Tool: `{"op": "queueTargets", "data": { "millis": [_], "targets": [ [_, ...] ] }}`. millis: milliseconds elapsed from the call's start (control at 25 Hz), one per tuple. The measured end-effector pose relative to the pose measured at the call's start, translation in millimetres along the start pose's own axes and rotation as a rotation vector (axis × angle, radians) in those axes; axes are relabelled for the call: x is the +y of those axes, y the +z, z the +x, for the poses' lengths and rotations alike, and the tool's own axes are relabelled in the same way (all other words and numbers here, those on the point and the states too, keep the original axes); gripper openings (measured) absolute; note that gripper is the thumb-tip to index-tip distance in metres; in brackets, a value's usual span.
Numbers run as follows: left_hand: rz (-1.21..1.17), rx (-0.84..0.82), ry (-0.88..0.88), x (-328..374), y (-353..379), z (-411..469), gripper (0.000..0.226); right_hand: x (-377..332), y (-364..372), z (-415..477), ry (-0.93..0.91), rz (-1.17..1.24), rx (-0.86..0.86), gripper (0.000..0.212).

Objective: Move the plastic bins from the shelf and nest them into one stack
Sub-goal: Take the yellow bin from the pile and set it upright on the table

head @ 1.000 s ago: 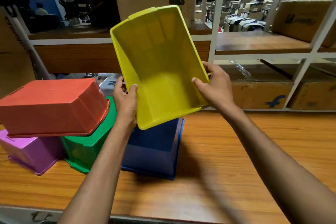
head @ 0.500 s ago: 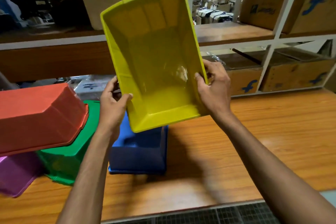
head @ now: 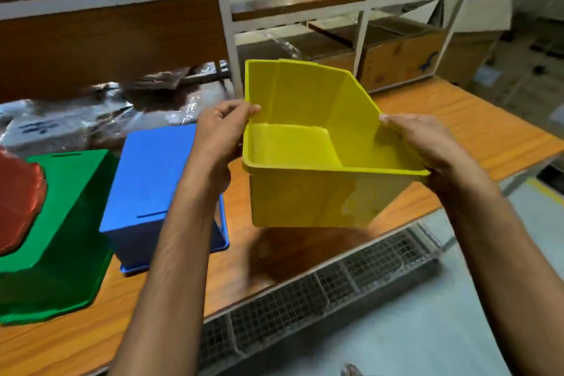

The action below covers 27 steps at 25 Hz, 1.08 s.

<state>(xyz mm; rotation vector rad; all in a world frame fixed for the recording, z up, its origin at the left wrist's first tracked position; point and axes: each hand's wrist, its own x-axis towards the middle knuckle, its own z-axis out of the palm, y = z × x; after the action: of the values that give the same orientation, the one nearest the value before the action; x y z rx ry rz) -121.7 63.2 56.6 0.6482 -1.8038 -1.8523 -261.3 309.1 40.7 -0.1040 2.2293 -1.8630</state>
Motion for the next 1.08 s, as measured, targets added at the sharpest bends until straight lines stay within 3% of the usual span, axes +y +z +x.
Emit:
{"op": "queueTargets", "data": {
  "millis": [200,360,520,800,1080],
  "targets": [
    [0.016,-0.163,-0.135,-28,72,-28,0.014,35,-88,-17,0.225,0.177,-0.007,0.017],
    [0.017,-0.221,-0.24,-52,130,-57,0.009,74,-168,-34,0.298,0.279,-0.039,0.025],
    [0.067,-0.314,-0.308,-81,203,-102,0.023,119,-260,-56,0.34,0.314,-0.049,0.032],
    [-0.003,-0.425,-0.32,-107,345,-167,0.032,160,-414,-78,0.282,0.246,-0.005,0.041],
    [0.076,-0.444,-0.148,-100,445,-162,0.038,171,-492,-28,0.149,0.129,0.07,0.046]
  ]
}}
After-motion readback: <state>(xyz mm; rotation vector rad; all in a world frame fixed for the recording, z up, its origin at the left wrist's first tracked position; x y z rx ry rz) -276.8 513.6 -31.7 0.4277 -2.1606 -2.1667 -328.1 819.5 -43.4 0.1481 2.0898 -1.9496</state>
